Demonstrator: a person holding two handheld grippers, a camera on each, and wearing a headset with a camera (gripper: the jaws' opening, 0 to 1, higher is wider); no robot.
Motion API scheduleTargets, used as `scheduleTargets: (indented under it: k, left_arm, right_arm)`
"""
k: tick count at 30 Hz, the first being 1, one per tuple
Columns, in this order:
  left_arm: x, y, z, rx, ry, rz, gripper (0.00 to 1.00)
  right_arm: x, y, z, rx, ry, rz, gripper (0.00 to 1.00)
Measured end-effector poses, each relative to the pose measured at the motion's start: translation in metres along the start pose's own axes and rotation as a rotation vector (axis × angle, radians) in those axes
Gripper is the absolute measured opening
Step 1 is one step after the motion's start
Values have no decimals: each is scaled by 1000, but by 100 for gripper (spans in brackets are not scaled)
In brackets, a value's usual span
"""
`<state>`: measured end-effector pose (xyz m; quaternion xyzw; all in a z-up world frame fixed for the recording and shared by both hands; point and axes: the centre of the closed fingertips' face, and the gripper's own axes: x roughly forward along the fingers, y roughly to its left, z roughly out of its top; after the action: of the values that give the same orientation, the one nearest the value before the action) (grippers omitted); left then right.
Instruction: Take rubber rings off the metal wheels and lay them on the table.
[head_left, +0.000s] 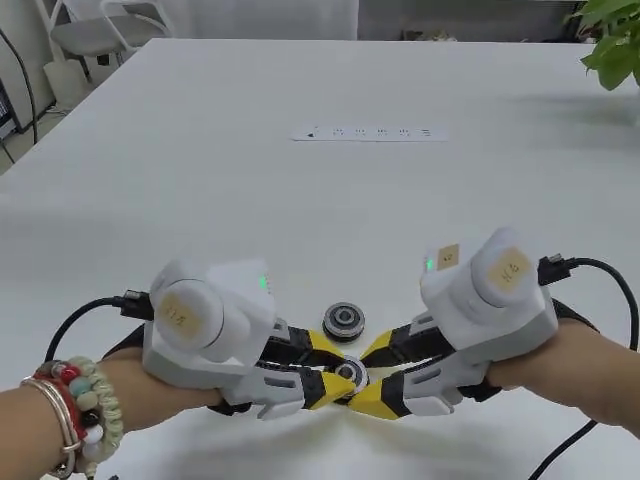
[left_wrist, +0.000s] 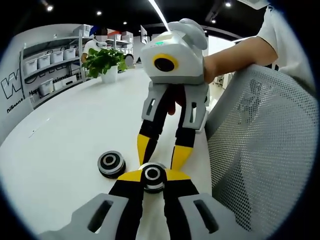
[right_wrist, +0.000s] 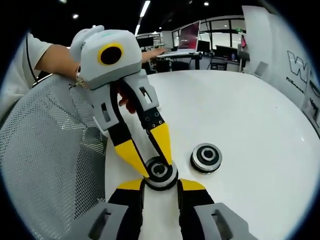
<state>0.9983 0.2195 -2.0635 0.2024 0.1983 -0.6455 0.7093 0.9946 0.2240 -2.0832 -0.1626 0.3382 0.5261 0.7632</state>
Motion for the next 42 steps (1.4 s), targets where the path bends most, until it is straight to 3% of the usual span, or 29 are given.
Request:
scheduleTargets:
  k: [26,28,31,39,42]
  left_arm:
    - [0,-1,1,9,-13,3,10]
    - [2,-1,-1,31,2,2,9]
    - [7,1,0,15,-4,7,8]
    - [8,1,1,23,-8,7,8]
    - [9,2,1,23,-9,7,8]
  right_arm:
    - [-4,0,-5,-99,34,-5,15]
    - [-4,0,-5,-94,36,-6,14]
    - [-4,0,-5,-109,43,-7,14]
    - [-5,0,-6,-86,49,-5,12]
    - [-5,-1,-7,-39,53,-8,13]
